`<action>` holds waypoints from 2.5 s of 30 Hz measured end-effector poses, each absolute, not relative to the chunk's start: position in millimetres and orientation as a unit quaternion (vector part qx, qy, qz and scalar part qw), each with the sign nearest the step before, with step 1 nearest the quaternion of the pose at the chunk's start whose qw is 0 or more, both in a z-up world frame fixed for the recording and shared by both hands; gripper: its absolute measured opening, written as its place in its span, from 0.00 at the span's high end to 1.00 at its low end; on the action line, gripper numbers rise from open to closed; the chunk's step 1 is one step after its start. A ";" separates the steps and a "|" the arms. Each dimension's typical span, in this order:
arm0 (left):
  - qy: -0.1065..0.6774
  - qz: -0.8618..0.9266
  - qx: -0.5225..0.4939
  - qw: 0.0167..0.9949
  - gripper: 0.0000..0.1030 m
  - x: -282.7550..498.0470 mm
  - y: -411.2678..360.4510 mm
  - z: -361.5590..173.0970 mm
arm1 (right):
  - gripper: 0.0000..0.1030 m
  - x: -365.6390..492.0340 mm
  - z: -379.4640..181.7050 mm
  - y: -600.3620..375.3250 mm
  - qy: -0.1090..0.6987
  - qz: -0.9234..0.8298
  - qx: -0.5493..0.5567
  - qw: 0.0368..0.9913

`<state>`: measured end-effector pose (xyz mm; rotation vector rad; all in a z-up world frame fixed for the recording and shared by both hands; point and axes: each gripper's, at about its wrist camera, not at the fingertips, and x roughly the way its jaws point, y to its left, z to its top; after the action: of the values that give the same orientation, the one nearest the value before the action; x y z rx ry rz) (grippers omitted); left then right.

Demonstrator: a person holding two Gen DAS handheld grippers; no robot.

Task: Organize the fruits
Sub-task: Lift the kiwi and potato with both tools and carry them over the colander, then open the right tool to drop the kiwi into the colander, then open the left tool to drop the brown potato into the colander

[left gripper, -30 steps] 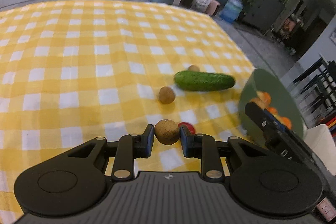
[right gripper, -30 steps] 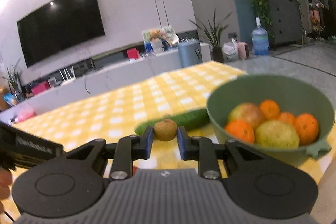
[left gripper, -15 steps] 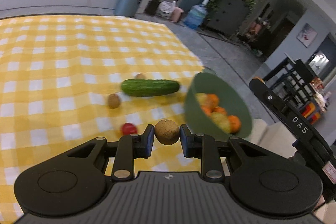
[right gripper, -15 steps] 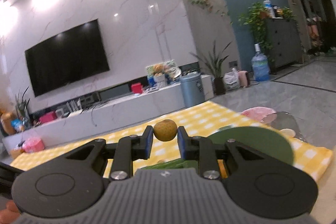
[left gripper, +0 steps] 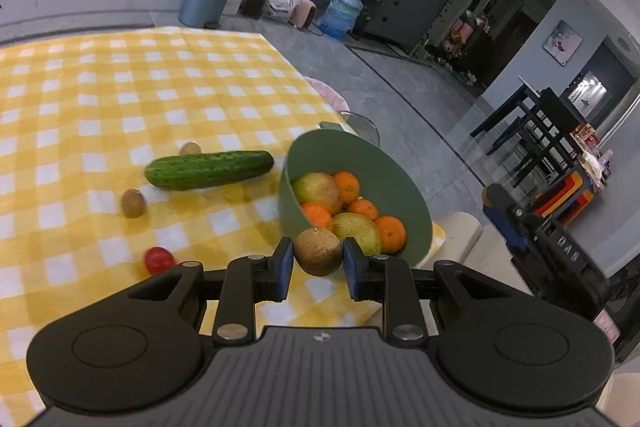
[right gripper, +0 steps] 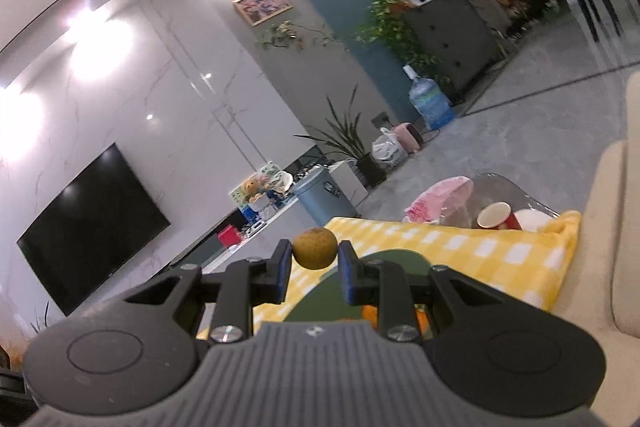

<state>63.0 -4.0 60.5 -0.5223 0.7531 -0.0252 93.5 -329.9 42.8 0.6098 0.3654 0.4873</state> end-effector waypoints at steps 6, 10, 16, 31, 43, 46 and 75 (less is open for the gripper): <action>0.367 -0.019 -0.272 0.889 0.72 89.5 -15.9 52.7 | 0.79 101.6 24.7 -344.3 0.202 0.246 0.360 0.877; 0.368 -0.030 -0.279 0.887 0.72 102.3 -23.3 46.6 | 0.79 105.2 12.3 -350.8 0.211 0.240 0.388 0.865; 0.369 -0.042 -0.290 0.882 0.72 115.4 -28.7 33.1 | 0.79 116.2 -0.8 -349.7 0.243 0.247 0.411 0.843; 0.352 -0.064 -0.334 0.872 0.72 122.4 -4.5 6.3 | 0.79 155.5 -7.8 -292.7 0.301 0.253 0.318 0.863; 0.352 -0.072 -0.344 0.868 0.72 121.2 -2.9 1.7 | 0.52 163.4 -10.3 -295.6 0.292 0.266 0.309 0.865; 0.351 -0.071 -0.342 0.869 0.72 121.3 -3.3 3.7 | 0.45 160.9 -7.4 -294.7 0.292 0.273 0.311 0.862; 0.344 -0.016 -0.221 0.912 0.37 84.0 -37.8 61.1 | 0.37 126.1 26.5 -315.5 0.294 0.294 0.333 0.846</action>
<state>84.0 -37.8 61.1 -0.4553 0.7087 -0.0329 126.1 -315.5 26.5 0.7028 0.6209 0.6198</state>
